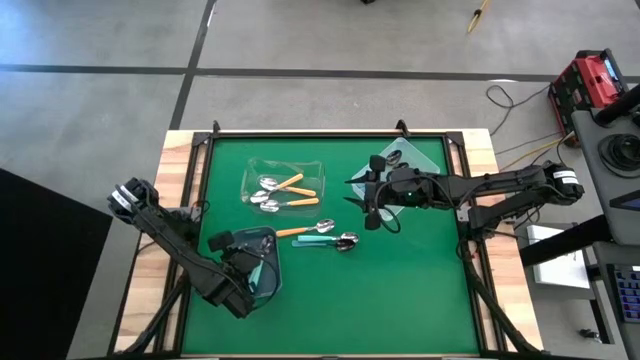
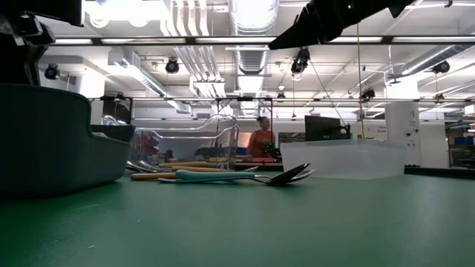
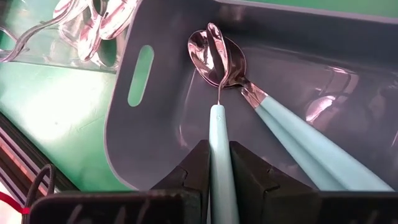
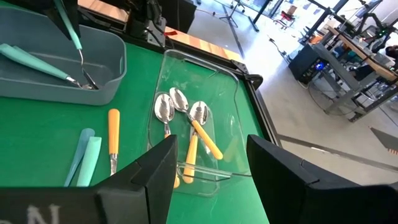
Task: Sort silverware by color (type)
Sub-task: Put the light blue spoon into the gray bin
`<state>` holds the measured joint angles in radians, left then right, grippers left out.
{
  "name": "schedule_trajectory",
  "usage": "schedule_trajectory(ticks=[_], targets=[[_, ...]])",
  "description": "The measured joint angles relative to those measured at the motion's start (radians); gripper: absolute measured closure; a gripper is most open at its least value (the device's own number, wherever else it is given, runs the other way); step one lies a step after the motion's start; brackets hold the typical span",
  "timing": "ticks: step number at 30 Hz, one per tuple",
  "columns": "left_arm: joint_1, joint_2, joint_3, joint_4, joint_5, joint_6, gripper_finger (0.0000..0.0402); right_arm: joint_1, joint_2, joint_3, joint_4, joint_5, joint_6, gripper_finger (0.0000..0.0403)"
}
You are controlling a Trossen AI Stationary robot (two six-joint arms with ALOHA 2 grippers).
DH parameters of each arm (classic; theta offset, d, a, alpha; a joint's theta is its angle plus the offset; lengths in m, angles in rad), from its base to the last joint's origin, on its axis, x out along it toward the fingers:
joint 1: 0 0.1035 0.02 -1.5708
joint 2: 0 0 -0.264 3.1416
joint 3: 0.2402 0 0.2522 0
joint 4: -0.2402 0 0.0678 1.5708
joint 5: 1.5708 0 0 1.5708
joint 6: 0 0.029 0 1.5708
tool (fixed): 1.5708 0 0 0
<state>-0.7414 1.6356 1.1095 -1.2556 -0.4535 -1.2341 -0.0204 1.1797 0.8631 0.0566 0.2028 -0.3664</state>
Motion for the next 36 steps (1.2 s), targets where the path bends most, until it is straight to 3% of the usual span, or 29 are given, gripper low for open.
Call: schedule_trajectory(ticks=[36], targets=[[0.003, 0.0, 0.0, 0.007, 0.001, -0.032, 0.0361, 0.0, 0.0, 0.0, -0.001, 0.0, 0.007, 0.0218]])
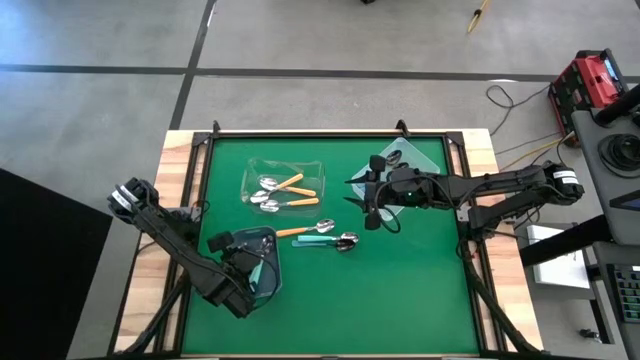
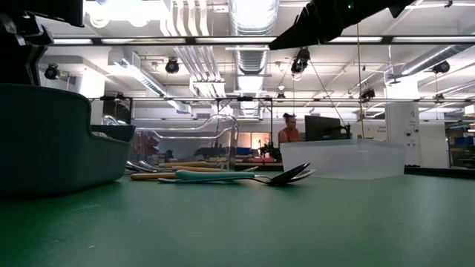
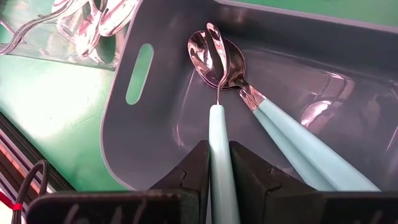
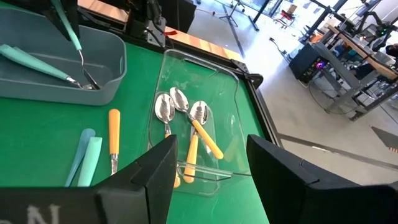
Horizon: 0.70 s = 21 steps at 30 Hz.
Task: Sort silverware by color (type)
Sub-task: Put the light blue spoon into the gray bin
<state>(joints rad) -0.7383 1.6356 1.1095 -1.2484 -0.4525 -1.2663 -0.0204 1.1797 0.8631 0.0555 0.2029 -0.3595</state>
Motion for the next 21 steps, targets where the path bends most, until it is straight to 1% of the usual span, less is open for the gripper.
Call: schedule_trajectory(ticks=[5, 14, 21], targets=[[0.0, 0.0, 0.0, 0.0, 0.001, 0.0, 0.036, 0.0, 0.0, 0.0, 0.0, 0.0, 0.0, 0.0218], [0.001, 0.0, 0.0, 0.0, 0.046, 0.0, 0.036, 0.0, 0.0, 0.0, 0.0, 0.0, 0.013, 0.0218], [0.001, 0.0, 0.0, 0.0, 0.044, 0.016, 0.036, 0.0, 0.0, 0.0, 0.0, -0.001, 0.048, 0.0218]])
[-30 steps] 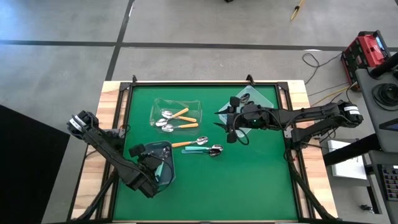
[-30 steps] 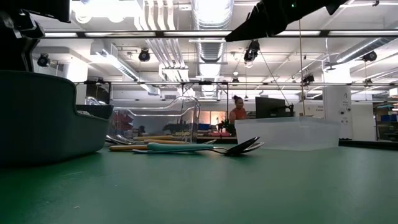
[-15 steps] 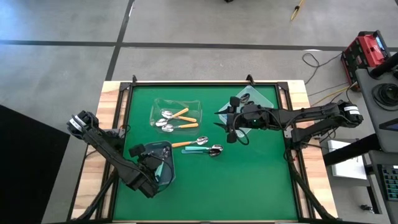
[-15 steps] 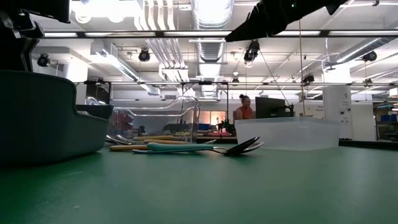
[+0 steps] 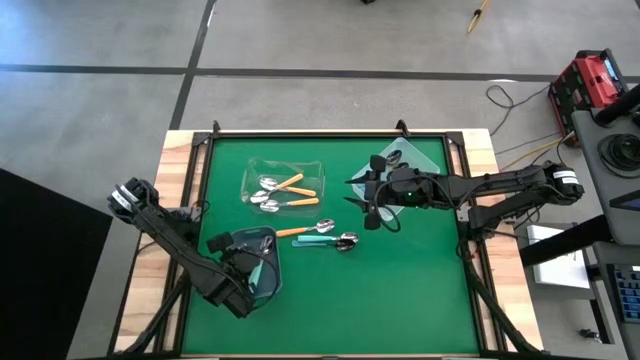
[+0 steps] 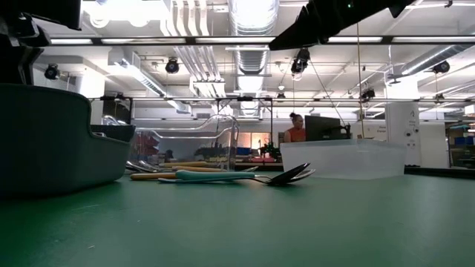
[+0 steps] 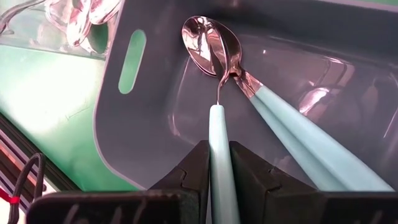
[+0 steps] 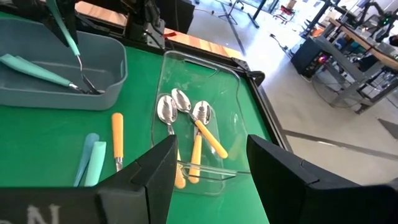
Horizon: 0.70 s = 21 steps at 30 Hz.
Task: Sort silverware by color (type)
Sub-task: Put the light blue spoon into the gray bin
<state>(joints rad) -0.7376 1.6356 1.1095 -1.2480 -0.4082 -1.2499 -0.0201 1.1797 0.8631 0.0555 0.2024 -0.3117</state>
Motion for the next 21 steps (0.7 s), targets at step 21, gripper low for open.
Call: schedule_trajectory(ticks=[21], targets=[[0.0, 0.0, 0.0, 0.002, 0.021, 0.04, 0.0344, 0.024, 0.0, -0.013, -0.213, -0.004, 0.296, 0.0218]])
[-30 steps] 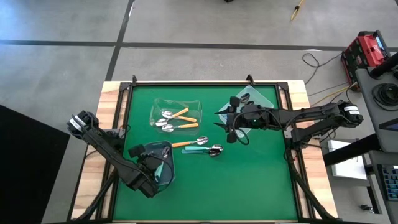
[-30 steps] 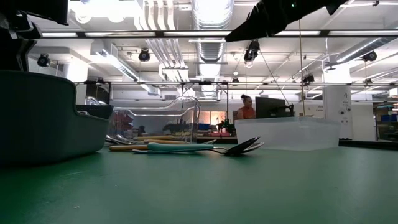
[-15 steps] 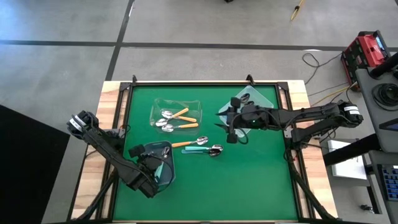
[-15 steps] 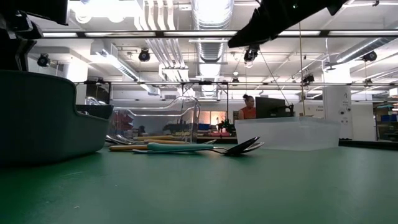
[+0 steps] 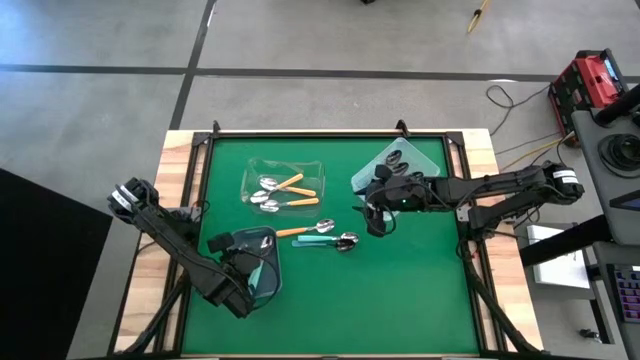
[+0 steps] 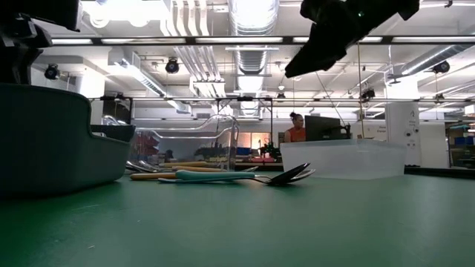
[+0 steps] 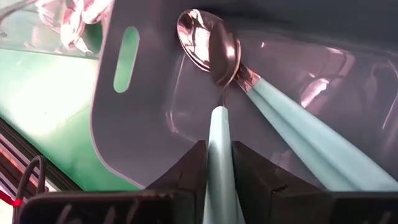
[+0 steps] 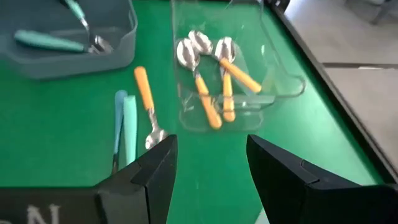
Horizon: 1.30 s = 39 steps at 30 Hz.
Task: Sort silverware by color (type)
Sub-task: Put the light blue spoon into the gray bin, then put the orange spoon into the transparent bin
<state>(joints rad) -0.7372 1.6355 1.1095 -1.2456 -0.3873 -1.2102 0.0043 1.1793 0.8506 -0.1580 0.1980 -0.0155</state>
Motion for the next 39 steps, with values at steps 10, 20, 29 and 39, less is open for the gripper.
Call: schedule_trajectory(ticks=[10, 20, 29, 39], targets=[[0.003, 0.0, 0.0, -0.003, -0.013, 0.039, 0.029, 0.024, 0.0, -0.006, -0.018, 0.002, 0.033, 0.0218], [0.003, 0.0, 0.002, -0.004, -0.013, 0.059, 0.0278, 0.024, 0.0, -0.007, -0.018, 0.003, 0.034, 0.0218], [0.002, -0.001, 0.126, -0.015, -0.139, 0.201, 0.0278, 0.024, 0.0, -0.007, -0.017, 0.004, 0.07, 0.0218], [0.001, -0.12, 0.161, -0.011, -0.402, 0.413, 0.0278, 0.024, 0.033, -0.008, 0.042, 0.004, 0.15, 0.0218]])
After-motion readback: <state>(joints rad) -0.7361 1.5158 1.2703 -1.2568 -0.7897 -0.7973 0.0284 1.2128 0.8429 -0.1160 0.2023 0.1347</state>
